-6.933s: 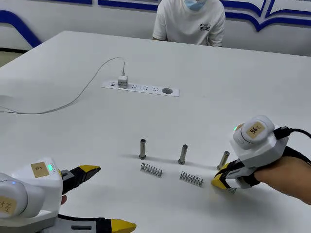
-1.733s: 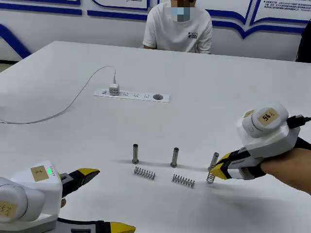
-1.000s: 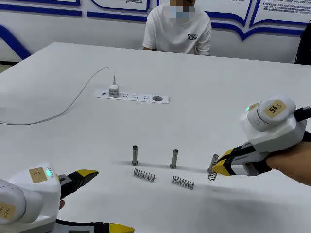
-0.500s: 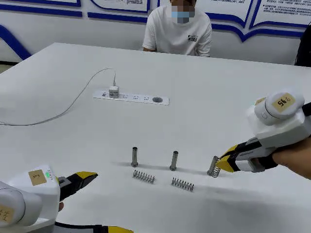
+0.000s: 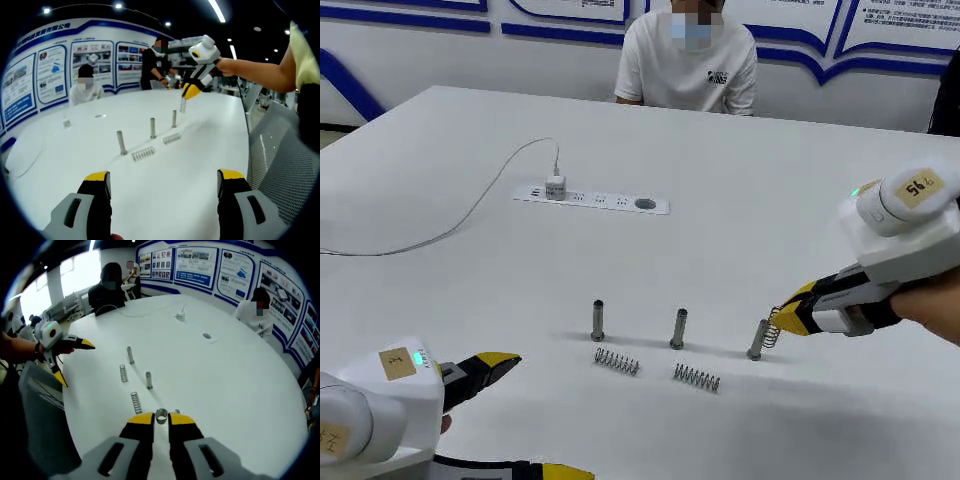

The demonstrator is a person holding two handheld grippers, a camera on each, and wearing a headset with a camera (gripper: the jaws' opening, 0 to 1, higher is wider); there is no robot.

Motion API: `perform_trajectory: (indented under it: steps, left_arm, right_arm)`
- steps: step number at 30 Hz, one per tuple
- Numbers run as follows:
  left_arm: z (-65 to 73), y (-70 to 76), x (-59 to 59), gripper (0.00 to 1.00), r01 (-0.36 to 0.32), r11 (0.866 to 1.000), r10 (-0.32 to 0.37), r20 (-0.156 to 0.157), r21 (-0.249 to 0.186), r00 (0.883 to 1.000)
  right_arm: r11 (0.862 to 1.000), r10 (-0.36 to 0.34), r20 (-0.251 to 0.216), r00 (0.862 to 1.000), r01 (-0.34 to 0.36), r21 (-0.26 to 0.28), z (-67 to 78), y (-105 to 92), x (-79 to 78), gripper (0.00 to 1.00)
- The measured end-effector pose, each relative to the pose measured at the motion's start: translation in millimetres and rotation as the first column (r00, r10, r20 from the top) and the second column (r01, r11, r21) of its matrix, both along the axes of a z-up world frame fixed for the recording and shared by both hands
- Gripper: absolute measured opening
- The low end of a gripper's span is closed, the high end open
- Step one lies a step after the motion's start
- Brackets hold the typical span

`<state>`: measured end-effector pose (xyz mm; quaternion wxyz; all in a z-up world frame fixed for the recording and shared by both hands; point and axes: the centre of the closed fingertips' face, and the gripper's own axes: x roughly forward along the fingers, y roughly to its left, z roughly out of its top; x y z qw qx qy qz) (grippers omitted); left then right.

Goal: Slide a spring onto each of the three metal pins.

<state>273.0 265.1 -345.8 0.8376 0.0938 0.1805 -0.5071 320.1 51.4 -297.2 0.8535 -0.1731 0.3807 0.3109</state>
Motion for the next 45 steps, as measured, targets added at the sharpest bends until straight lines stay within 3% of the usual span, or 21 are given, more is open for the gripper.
perform_trajectory:
  steps: [19, 45]
  left_arm:
    - [-2.9, 1.1, -0.1, 0.89, -0.006, 1.000, 0.006, -0.005, 0.004, 1.000]
    - [-8.9, 6.2, 0.1, 0.89, -0.021, 1.000, 0.022, -0.026, 0.013, 0.999]
  right_arm:
    - [1.000, -0.010, 0.023, 1.000, 0.010, 0.001, 9.1, -6.2, 17.9, 0.12]
    - [1.000, -0.008, -0.008, 1.000, 0.008, -0.010, -4.7, -9.3, 26.9, 0.12]
